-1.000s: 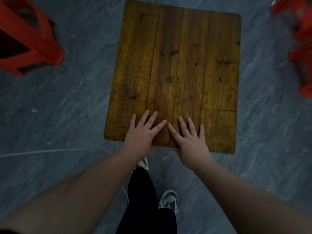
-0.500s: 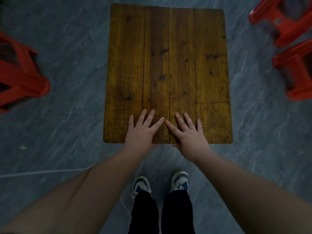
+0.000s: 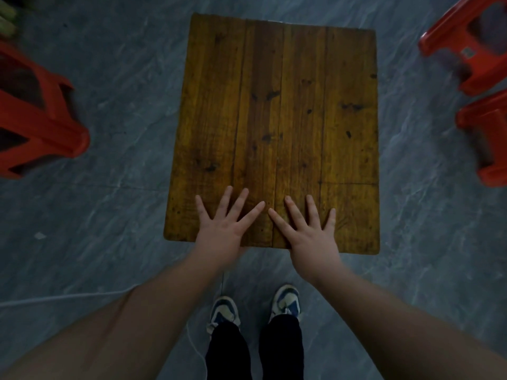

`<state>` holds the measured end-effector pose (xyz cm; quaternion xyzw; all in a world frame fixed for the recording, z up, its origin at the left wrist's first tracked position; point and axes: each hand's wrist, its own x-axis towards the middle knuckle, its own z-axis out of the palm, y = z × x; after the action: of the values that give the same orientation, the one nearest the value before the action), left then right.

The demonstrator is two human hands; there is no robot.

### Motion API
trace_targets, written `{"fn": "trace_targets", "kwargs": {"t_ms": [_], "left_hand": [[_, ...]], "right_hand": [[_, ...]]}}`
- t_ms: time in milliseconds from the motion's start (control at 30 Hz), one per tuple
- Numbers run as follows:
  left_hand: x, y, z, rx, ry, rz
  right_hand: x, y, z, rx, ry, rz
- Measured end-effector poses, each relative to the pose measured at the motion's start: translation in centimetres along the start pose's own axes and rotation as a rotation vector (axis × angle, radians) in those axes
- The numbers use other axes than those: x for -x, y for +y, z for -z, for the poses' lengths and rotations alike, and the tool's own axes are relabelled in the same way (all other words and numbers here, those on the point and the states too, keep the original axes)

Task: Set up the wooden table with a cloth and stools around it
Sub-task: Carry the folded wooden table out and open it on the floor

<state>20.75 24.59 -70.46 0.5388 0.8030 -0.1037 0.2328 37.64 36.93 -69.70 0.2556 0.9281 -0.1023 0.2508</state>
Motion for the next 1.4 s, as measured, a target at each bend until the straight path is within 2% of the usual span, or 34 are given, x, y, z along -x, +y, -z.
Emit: {"fn": "trace_targets", "kwargs": {"t_ms": [167, 700, 967, 1200, 1400], "left_hand": [[-0.4, -0.4, 0.7, -0.002, -0.093, 0.02], [-0.9, 5.4, -0.3, 0.028, -0.1, 0.042], [-0.7, 5.5, 0.2, 0.009, -0.114, 0.036], [-0.3, 4.9, 4.2, 0.063, -0.237, 0.033], [-0.7, 0.9, 8.8, 0.055, -0.141, -0.022]], "right_hand": [[-0.3, 0.4, 0.8, 0.021, -0.041, 0.016], [2.3, 5.0, 0.3, 0.027, -0.06, 0.011], [2.3, 5.1, 0.5, 0.007, -0.069, 0.007], [2.9, 3.4, 3.3, -0.118, -0.155, -0.054], [1.5, 0.7, 6.6, -0.256, -0.056, -0.094]]}}
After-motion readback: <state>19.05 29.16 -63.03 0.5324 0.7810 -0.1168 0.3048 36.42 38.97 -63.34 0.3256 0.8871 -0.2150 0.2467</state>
